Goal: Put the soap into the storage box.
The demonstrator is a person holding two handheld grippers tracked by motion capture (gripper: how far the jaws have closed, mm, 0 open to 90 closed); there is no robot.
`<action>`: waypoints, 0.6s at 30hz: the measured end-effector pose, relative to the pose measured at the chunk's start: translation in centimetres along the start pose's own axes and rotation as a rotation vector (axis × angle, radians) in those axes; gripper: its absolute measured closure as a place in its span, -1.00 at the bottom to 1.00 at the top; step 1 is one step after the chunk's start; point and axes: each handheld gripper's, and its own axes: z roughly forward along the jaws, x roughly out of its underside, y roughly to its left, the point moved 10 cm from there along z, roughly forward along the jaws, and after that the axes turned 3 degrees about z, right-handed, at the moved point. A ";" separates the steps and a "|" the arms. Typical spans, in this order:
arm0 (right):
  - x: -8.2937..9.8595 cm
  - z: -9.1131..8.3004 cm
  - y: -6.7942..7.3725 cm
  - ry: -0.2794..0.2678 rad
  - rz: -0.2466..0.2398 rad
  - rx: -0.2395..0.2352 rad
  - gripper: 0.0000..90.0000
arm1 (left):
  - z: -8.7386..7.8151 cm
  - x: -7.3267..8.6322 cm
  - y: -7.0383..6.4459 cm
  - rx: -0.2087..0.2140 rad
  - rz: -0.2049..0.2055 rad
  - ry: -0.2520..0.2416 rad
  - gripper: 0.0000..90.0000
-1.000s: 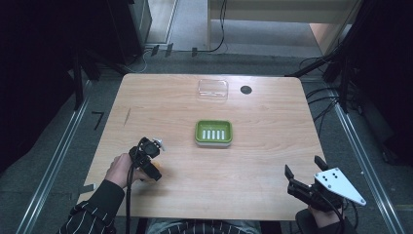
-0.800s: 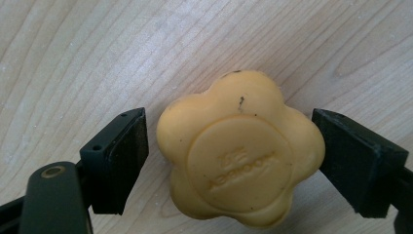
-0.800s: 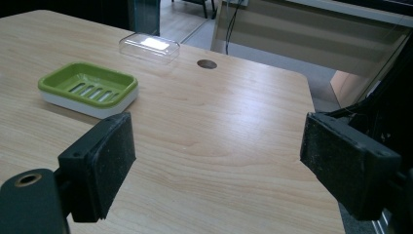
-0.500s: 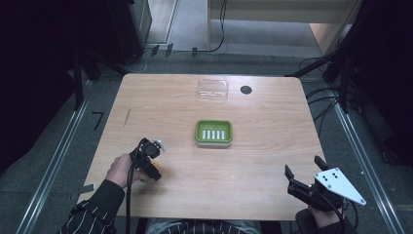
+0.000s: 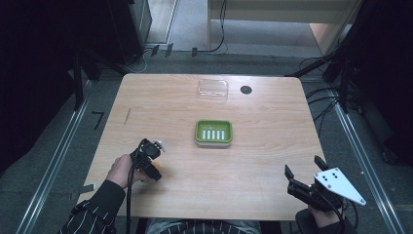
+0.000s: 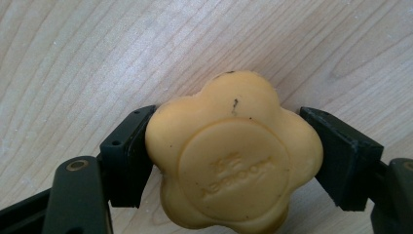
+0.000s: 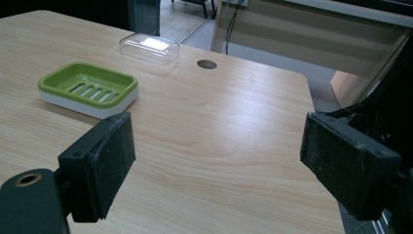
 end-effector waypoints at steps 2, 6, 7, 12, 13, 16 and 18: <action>0.0 0.0 0.0 0.000 0.000 0.000 -0.70 | 0.0 0.0 0.0 0.006 -0.008 -0.009 -0.44; 0.0 0.0 0.0 0.000 -0.001 -0.001 -0.70 | 0.0 0.0 0.0 0.003 -0.013 -0.015 -0.42; 0.0 0.0 0.0 0.000 -0.001 -0.001 -0.70 | 0.0 0.0 0.0 0.004 -0.013 -0.014 -0.42; 0.0 0.0 0.0 0.000 0.000 0.000 -0.70 | 0.0 0.0 0.0 0.004 -0.009 -0.017 -0.42; 0.0 0.0 0.0 0.000 0.000 0.000 -0.70 | 0.0 0.0 0.0 0.004 -0.009 -0.019 -0.42; 0.0 0.0 0.0 -0.001 -0.001 0.000 -0.70 | 0.0 0.0 0.0 0.008 -0.010 -0.020 -0.42; 0.0 0.0 0.0 0.000 0.000 0.000 -0.70 | 0.0 0.0 0.0 0.009 -0.007 -0.016 -0.42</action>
